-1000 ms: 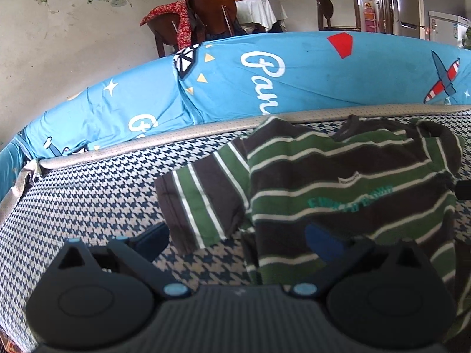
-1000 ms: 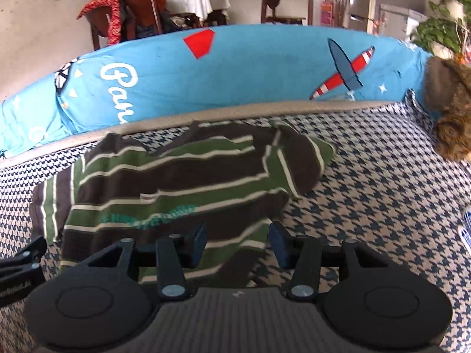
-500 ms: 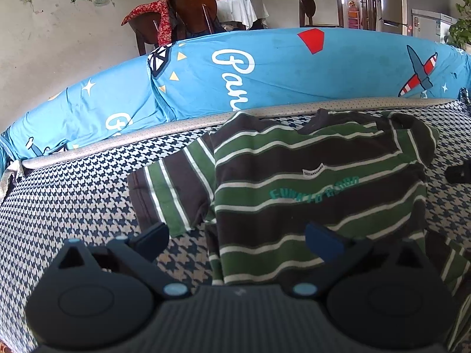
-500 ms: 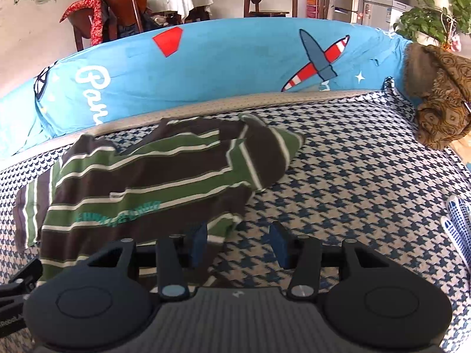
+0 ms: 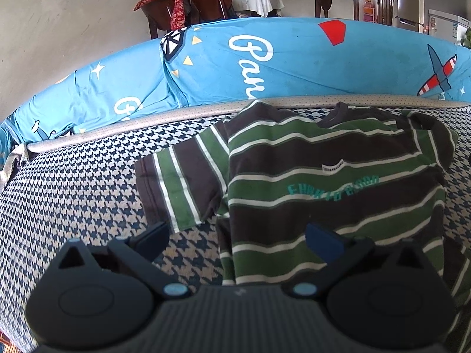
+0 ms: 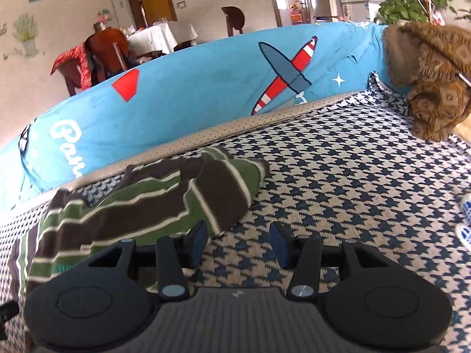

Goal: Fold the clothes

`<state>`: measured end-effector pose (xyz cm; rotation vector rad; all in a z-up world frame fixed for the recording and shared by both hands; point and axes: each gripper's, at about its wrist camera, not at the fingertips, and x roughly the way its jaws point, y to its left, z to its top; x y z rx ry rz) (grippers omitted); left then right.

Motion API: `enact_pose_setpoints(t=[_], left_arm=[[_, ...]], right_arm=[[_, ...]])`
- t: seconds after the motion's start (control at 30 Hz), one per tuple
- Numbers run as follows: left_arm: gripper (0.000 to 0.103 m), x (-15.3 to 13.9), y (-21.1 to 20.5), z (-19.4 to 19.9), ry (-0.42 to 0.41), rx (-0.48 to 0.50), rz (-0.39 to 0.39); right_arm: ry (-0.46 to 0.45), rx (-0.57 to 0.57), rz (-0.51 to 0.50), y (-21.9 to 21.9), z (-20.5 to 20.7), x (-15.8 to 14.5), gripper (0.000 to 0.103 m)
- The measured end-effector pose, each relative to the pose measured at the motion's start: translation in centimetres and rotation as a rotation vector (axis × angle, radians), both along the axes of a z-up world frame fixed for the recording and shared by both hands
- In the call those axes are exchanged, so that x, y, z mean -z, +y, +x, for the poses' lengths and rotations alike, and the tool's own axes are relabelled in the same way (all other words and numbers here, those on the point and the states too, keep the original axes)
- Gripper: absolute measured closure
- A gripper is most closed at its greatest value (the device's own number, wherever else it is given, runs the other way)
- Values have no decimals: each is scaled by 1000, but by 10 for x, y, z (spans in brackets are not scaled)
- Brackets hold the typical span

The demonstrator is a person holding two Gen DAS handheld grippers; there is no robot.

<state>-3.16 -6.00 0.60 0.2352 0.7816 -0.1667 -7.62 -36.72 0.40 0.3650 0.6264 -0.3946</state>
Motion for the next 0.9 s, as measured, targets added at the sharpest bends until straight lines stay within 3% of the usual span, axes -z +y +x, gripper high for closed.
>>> enact_pose_setpoints(t=[0.73,0.77,0.8,0.87,0.9], left_arm=[[0,9,15,13,46,-34,-9],[0,9,15,13,47,-35,-8],[0,9,16,14,49,-37,-8],[0,9,16,14,51,-38,-8],[0,9,17,14,51,-38,-9]], right_arm=[[-124,153,171,-37,52,40,56],[-131,143,171,-36,53,39,62],[-136,133,169,-34,54,38,77],[-137,122,153,-28,55,34,95],[-142,122,136,-25,54,30,95]])
